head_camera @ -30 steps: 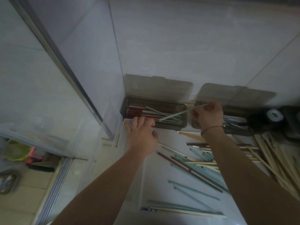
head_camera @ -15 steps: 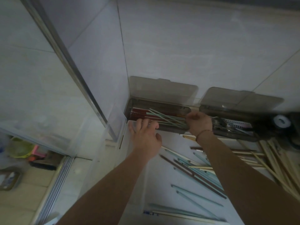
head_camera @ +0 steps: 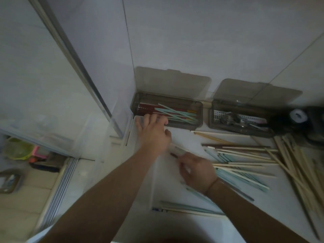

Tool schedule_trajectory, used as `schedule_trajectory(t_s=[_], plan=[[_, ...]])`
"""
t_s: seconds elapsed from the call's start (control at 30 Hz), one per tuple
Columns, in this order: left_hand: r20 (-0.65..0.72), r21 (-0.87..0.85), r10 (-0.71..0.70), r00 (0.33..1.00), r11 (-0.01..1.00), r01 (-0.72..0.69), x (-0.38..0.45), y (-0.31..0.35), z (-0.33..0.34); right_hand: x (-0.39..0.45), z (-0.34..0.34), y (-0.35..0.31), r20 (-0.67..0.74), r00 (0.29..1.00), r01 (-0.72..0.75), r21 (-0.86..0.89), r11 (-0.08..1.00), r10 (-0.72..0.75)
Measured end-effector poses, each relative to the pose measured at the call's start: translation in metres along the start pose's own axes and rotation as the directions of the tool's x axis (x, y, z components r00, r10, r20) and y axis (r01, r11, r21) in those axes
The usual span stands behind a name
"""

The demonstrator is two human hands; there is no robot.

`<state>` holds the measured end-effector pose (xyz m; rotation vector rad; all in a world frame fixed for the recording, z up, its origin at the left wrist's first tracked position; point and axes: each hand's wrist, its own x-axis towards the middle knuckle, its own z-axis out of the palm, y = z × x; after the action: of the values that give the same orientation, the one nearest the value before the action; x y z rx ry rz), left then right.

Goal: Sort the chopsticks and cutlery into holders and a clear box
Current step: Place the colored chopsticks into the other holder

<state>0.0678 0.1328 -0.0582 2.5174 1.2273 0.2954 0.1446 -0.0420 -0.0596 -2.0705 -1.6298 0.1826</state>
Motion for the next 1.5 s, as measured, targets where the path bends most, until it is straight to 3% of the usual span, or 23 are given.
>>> schedule_trajectory(t_s=[0.1,0.2,0.43,0.63,0.8,0.87,1.0,1.2,1.3,1.37,1.43,1.5], plan=[[0.006,0.002,0.008,1.0,1.0,-0.008,0.0,0.0,0.0,-0.037,0.016,-0.012,0.25,0.949,0.212,-0.059,0.975,-0.191],[0.007,0.012,0.017,1.0,1.0,-0.017,0.0,-0.001,0.0,-0.056,0.031,-0.017,0.366,0.883,0.328,-0.034,0.944,-0.294],[0.01,0.016,0.011,1.0,1.0,-0.012,0.001,-0.001,0.0,-0.058,0.04,-0.019,0.392,0.862,0.406,-0.153,0.901,-0.322],[0.002,0.025,0.015,1.0,1.0,-0.015,0.0,-0.001,0.001,-0.056,0.044,-0.032,0.354,0.9,0.362,-0.276,0.891,-0.256],[0.012,0.044,0.028,1.0,0.999,-0.028,0.001,-0.002,0.001,-0.051,0.037,-0.024,0.243,0.957,0.213,-0.23,0.95,-0.156],[0.006,0.053,0.029,1.0,0.998,-0.029,0.001,-0.002,0.001,-0.042,0.025,-0.026,0.296,0.943,0.222,-0.228,0.948,-0.149],[0.0,0.051,0.02,1.0,0.998,-0.02,0.0,-0.001,0.001,-0.034,0.016,-0.03,0.505,0.839,0.333,-0.18,0.926,-0.203],[0.005,0.045,0.028,1.0,0.999,-0.028,0.0,-0.002,0.001,-0.039,0.041,-0.029,0.521,0.836,0.374,-0.31,0.874,-0.173],[0.006,0.045,0.027,1.0,0.999,-0.027,0.001,-0.003,0.001,-0.032,0.033,-0.032,0.437,0.897,0.197,-0.258,0.946,-0.068],[0.007,0.043,0.023,1.0,0.999,-0.023,0.001,-0.002,0.0,-0.02,0.018,-0.024,0.377,0.918,-0.095,-0.094,0.991,0.124],[0.002,0.041,0.026,1.0,0.999,-0.026,0.0,-0.002,0.0,0.001,-0.001,-0.011,0.298,0.911,-0.339,0.144,0.93,0.286],[-0.004,0.033,0.034,0.999,0.999,-0.034,0.0,-0.003,-0.001,0.024,-0.022,0.006,0.147,0.873,-0.485,0.354,0.8,0.465]])
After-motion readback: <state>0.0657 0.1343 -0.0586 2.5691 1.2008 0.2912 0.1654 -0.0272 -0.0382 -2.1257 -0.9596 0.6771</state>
